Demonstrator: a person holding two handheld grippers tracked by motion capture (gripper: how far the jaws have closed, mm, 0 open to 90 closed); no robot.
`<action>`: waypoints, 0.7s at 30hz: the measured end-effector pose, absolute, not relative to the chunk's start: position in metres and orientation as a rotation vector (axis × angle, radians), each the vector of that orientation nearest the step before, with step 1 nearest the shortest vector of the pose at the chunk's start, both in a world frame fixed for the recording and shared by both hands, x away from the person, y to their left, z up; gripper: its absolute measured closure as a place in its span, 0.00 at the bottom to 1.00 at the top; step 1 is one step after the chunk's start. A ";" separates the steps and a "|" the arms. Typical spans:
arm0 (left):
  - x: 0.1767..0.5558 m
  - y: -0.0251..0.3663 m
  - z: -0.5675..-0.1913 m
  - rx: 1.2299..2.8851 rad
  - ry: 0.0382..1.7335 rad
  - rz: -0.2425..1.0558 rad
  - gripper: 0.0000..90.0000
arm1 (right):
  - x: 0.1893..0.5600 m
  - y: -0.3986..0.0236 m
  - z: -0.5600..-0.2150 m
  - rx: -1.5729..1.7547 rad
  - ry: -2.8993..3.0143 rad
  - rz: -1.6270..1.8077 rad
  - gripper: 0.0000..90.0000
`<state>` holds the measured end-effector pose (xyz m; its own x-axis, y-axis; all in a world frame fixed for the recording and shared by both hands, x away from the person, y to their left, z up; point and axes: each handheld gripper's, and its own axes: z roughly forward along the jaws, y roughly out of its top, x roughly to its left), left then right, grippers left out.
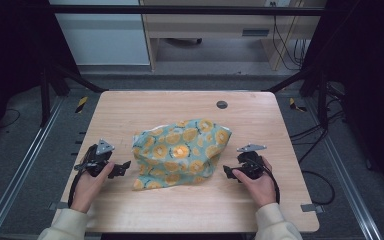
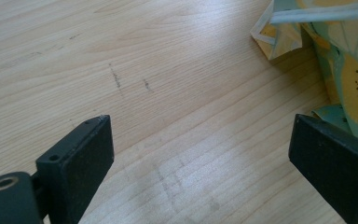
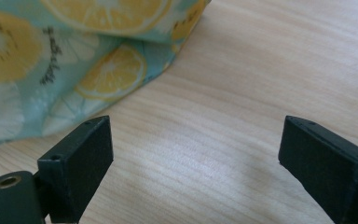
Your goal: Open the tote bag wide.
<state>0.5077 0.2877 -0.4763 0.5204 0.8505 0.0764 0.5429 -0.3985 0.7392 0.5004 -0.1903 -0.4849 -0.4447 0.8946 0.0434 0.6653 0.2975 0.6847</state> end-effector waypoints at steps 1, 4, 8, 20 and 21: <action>0.508 0.287 -0.476 2.107 1.124 0.593 0.07 | 0.500 -0.191 -0.483 1.406 2.213 0.928 0.12; 0.507 0.286 -0.477 2.114 1.118 0.592 0.07 | 0.499 -0.192 -0.472 1.396 2.179 0.950 0.14; 0.506 0.283 -0.477 2.126 1.112 0.588 0.07 | 0.500 -0.187 -0.449 1.333 2.158 0.958 0.20; 0.507 0.284 -0.478 2.144 1.121 0.599 0.07 | 0.517 -0.174 -0.391 1.220 2.207 0.947 0.32; 0.507 0.284 -0.478 2.144 1.121 0.599 0.07 | 0.517 -0.174 -0.391 1.220 2.207 0.947 0.32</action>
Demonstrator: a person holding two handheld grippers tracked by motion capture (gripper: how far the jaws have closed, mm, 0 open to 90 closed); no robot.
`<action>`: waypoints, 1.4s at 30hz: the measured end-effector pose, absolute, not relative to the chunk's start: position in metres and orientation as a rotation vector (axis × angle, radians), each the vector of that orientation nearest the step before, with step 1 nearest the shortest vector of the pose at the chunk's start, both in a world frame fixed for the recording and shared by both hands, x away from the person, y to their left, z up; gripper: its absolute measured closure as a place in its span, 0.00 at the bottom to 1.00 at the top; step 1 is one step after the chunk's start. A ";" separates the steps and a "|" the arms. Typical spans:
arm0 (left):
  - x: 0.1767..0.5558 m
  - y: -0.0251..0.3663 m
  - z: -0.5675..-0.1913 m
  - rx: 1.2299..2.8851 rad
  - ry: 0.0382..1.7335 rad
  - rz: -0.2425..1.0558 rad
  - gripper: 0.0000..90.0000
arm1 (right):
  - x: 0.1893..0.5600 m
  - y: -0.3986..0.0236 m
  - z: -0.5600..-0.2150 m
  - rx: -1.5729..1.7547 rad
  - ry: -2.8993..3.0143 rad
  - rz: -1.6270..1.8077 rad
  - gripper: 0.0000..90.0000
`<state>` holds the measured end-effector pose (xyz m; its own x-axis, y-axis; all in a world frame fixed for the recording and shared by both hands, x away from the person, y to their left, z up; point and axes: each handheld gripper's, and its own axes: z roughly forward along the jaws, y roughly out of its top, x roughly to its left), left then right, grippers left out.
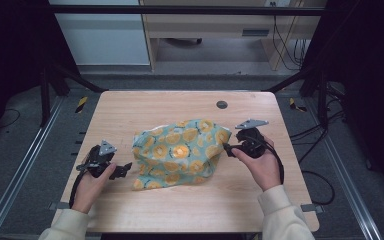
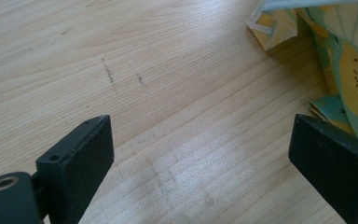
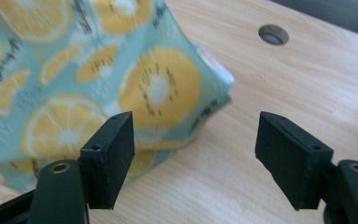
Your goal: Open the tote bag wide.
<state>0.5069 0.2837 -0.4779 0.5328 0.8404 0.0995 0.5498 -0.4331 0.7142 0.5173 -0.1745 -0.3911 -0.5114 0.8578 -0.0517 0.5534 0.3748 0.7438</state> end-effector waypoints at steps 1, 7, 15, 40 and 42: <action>0.507 0.283 -0.478 2.147 1.120 0.596 0.07 | 0.520 -0.172 -0.388 1.212 2.213 0.949 0.32; 0.507 0.281 -0.478 2.164 1.109 0.605 0.07 | 0.541 -0.156 -0.375 1.204 2.238 0.999 0.34; 0.508 0.284 -0.478 2.158 1.114 0.610 0.07 | 0.551 -0.141 -0.375 1.201 2.241 0.986 0.28; 0.508 0.281 -0.477 2.174 1.095 0.616 0.07 | 0.581 -0.108 -0.376 1.170 2.325 0.976 0.77; 0.507 0.281 -0.477 2.167 1.097 0.617 0.07 | 0.578 -0.108 -0.375 1.153 2.327 0.996 0.86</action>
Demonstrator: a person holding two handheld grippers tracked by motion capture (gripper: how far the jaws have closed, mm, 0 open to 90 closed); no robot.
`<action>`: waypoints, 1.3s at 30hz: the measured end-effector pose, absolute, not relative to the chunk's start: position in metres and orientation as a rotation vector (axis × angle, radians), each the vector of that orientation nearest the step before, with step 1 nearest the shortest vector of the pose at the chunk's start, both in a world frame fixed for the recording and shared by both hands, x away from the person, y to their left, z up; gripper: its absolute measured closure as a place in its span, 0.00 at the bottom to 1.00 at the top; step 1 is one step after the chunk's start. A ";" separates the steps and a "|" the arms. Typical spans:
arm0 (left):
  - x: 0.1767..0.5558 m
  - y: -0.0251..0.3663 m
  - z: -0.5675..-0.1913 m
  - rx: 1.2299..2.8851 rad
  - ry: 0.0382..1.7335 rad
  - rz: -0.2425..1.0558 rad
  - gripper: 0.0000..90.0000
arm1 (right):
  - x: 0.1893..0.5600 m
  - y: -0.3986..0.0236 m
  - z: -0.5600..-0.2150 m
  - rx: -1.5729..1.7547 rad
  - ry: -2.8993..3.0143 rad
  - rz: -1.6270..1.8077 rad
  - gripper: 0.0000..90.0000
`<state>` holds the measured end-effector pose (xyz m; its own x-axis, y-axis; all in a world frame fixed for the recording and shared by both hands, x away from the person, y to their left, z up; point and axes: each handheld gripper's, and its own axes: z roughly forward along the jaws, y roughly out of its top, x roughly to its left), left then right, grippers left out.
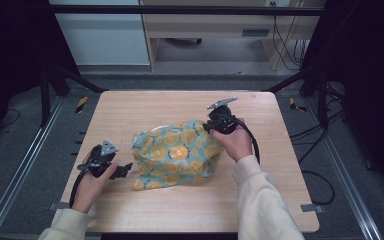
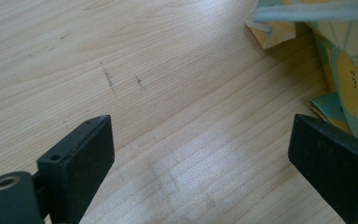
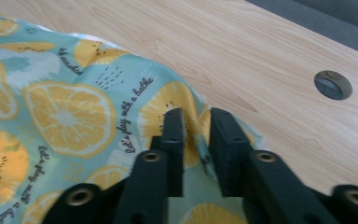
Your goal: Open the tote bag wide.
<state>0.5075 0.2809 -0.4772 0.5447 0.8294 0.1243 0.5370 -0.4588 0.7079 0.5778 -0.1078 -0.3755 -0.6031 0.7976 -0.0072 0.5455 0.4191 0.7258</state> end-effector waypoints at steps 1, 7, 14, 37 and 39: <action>0.508 0.281 -0.477 2.167 1.097 0.617 0.07 | 0.576 -0.108 -0.375 1.146 2.331 1.001 0.90; 0.508 0.282 -0.477 2.174 1.098 0.617 0.07 | 0.562 -0.105 -0.361 1.079 2.318 1.103 1.00; 0.508 0.282 -0.477 2.172 1.105 0.614 0.07 | 0.540 -0.102 -0.346 1.001 2.302 1.185 1.00; 0.505 0.286 -0.469 2.137 1.109 0.624 0.09 | 0.439 -0.095 -0.345 0.728 2.376 1.280 1.00; 0.504 0.286 -0.467 2.133 1.104 0.617 0.10 | 0.433 -0.097 -0.351 0.723 2.390 1.265 1.00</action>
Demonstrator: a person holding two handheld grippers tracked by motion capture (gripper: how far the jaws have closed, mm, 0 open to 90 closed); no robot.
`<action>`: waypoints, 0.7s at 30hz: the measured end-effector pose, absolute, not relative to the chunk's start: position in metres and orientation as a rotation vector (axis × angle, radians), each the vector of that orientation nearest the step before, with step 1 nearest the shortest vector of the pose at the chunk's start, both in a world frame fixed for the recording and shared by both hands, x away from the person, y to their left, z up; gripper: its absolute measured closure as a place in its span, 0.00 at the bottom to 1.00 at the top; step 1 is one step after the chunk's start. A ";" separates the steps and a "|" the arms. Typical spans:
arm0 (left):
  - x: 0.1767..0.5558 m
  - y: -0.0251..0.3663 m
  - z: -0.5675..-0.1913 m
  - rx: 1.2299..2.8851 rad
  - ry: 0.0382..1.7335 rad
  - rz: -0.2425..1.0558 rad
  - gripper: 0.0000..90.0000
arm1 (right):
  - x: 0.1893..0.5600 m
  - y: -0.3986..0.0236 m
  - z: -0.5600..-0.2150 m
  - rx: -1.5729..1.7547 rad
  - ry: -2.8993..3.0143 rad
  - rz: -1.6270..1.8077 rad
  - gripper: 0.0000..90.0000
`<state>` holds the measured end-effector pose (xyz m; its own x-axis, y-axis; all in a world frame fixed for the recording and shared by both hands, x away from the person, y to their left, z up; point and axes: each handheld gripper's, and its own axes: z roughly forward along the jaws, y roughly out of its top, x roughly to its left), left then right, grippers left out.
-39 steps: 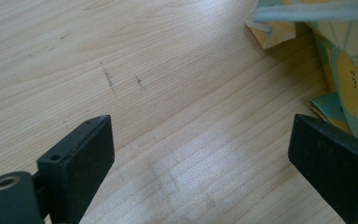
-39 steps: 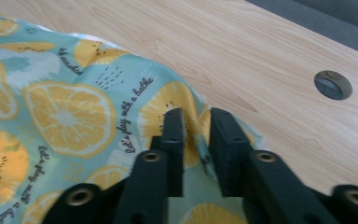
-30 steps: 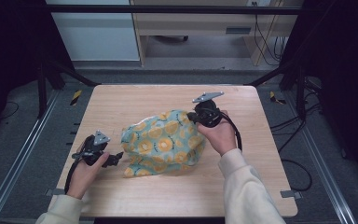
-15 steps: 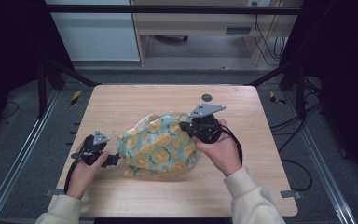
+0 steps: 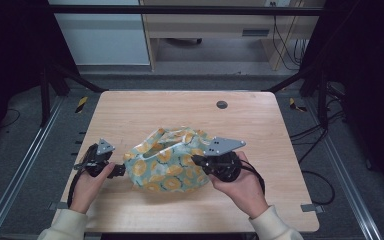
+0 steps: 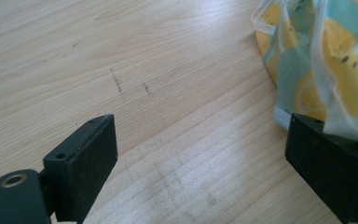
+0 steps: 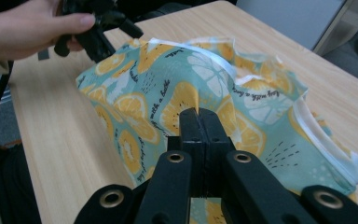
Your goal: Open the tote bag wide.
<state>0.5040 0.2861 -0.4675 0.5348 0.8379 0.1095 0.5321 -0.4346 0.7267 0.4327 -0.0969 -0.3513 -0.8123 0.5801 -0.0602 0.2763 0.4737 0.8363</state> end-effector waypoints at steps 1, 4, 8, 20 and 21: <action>0.504 0.286 -0.466 2.133 1.098 0.618 0.10 | 0.431 -0.098 -0.354 0.727 2.394 1.266 1.00; 0.501 0.286 -0.459 2.108 1.092 0.621 0.12 | 0.430 -0.099 -0.361 0.736 2.404 1.264 1.00; 0.496 0.284 -0.440 2.066 1.054 0.639 0.15 | 0.427 -0.100 -0.378 0.752 2.434 1.249 1.00; 0.503 0.243 -0.403 2.125 0.906 0.574 0.20 | 0.429 -0.101 -0.407 0.808 2.473 1.247 1.00; 0.504 0.240 -0.403 2.121 0.903 0.567 0.20 | 0.429 -0.100 -0.408 0.807 2.474 1.248 0.99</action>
<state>0.5039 0.2399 -0.4029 0.6533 0.7501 0.1027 0.4184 -0.4708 0.7767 0.4287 -0.1005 -0.4081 -0.8138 0.5807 0.0212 0.3620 0.4781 0.8002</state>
